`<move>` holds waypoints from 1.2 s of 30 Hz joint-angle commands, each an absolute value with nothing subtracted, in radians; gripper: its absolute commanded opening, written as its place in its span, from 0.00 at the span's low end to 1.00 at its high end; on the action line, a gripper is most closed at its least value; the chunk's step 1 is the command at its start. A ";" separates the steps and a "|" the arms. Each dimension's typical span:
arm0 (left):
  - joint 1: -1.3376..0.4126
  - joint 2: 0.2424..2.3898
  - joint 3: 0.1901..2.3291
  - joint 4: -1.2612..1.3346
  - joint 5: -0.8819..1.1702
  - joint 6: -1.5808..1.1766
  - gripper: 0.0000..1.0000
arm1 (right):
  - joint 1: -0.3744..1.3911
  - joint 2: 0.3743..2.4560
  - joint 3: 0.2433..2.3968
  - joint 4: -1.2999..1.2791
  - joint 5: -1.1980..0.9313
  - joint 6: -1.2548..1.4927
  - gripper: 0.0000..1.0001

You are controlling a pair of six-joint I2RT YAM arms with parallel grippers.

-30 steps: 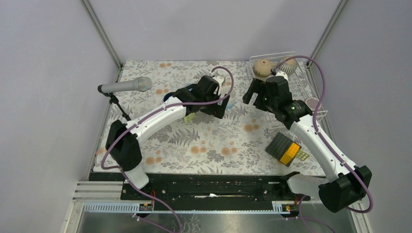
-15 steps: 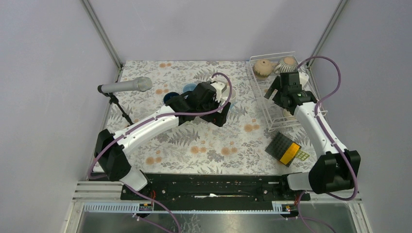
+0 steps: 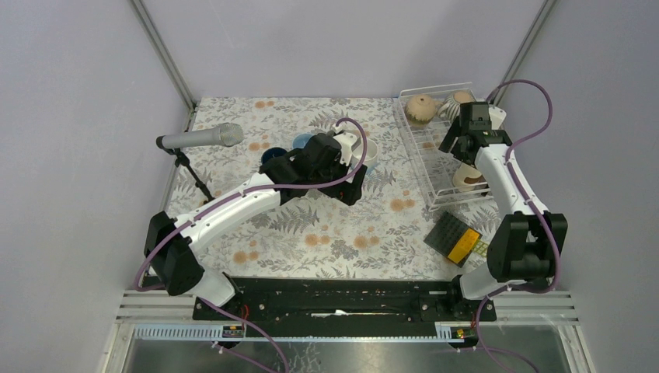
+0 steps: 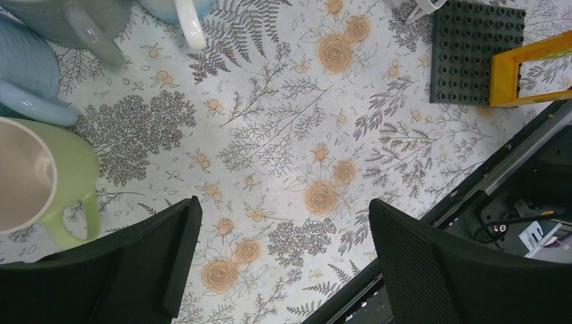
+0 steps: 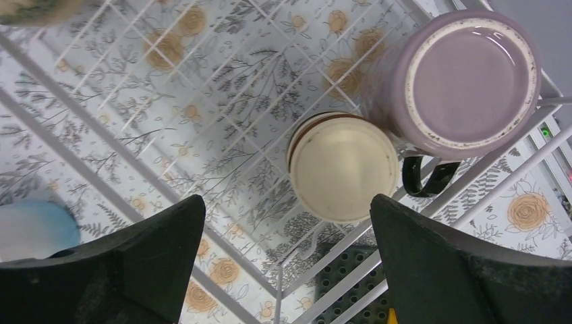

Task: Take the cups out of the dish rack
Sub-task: Unload the cup from the dish rack.

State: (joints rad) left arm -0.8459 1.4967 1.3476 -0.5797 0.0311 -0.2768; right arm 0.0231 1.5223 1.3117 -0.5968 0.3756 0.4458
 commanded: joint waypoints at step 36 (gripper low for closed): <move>-0.821 1.460 1.333 -0.522 0.096 -0.272 0.99 | -0.078 1.643 1.328 -0.610 0.398 0.417 1.00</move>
State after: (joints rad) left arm -0.8299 1.4933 1.3327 -0.5728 0.0700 -0.2775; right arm -0.0750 1.6310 1.3117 -0.6006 0.3576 0.4225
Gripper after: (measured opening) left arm 0.987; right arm 0.994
